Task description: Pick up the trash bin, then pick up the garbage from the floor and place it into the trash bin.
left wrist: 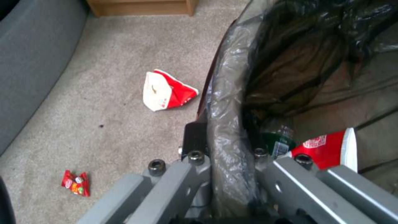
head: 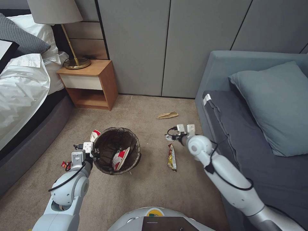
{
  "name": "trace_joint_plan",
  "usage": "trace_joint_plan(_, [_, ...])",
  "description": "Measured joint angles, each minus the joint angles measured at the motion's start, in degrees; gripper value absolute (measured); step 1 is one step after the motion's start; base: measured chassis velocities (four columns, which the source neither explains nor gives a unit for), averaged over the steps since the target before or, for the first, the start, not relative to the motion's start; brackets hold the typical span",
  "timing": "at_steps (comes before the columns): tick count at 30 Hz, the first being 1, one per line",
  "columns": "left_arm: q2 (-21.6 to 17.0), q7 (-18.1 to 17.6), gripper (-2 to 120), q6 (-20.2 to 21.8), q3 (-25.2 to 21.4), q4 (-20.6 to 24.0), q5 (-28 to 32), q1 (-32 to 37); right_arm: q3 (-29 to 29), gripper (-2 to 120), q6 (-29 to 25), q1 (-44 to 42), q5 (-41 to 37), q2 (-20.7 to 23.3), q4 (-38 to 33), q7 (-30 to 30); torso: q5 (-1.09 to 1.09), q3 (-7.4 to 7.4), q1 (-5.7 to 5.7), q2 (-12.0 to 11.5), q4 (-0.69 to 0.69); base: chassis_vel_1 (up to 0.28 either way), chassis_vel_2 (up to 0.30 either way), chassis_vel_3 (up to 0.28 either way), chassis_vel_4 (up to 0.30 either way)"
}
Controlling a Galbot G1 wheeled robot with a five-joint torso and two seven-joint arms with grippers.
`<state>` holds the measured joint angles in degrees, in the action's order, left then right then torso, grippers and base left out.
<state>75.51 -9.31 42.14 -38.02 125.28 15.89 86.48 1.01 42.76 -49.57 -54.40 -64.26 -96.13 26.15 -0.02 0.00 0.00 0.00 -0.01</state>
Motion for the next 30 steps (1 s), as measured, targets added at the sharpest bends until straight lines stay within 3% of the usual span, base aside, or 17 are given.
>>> trace_joint_plan(3, [-0.3,0.1,3,0.0,-0.1,0.0,0.1,0.0,-1.1,100,-0.2,-0.1,1.4,-3.5,5.8,-0.5,0.01,0.00,0.00,0.0,0.02,0.000,0.000,0.000,0.000])
trace_joint_plan(11, [-0.9,0.4,3,0.0,-0.6,-0.3,0.6,0.0,0.2,100,-0.4,-1.8,9.0,-6.1,13.8,-5.1,0.01,0.00,0.00,0.0,0.01,0.000,0.000,0.000,0.000])
trace_joint_plan(15, [-0.9,0.4,3,0.0,-0.4,-0.6,0.7,-0.2,2.1,100,-0.5,-3.5,13.5,-5.8,15.8,-6.8,0.02,0.00,0.00,0.0,0.00,0.000,0.000,0.000,0.000])
trace_joint_plan(23, [-0.7,0.5,3,0.0,0.1,-1.0,0.6,-0.5,3.5,100,-0.6,-5.0,14.7,-4.5,16.5,-7.1,0.01,0.00,0.00,0.0,-0.01,0.000,0.000,0.000,0.000])
trace_joint_plan(30, [-0.5,0.5,3,0.0,0.0,-1.0,0.6,-0.4,3.2,100,-1.4,-4.4,15.4,-6.7,18.7,-7.7,0.02,0.00,0.00,0.0,0.01,0.000,0.000,0.000,0.000])
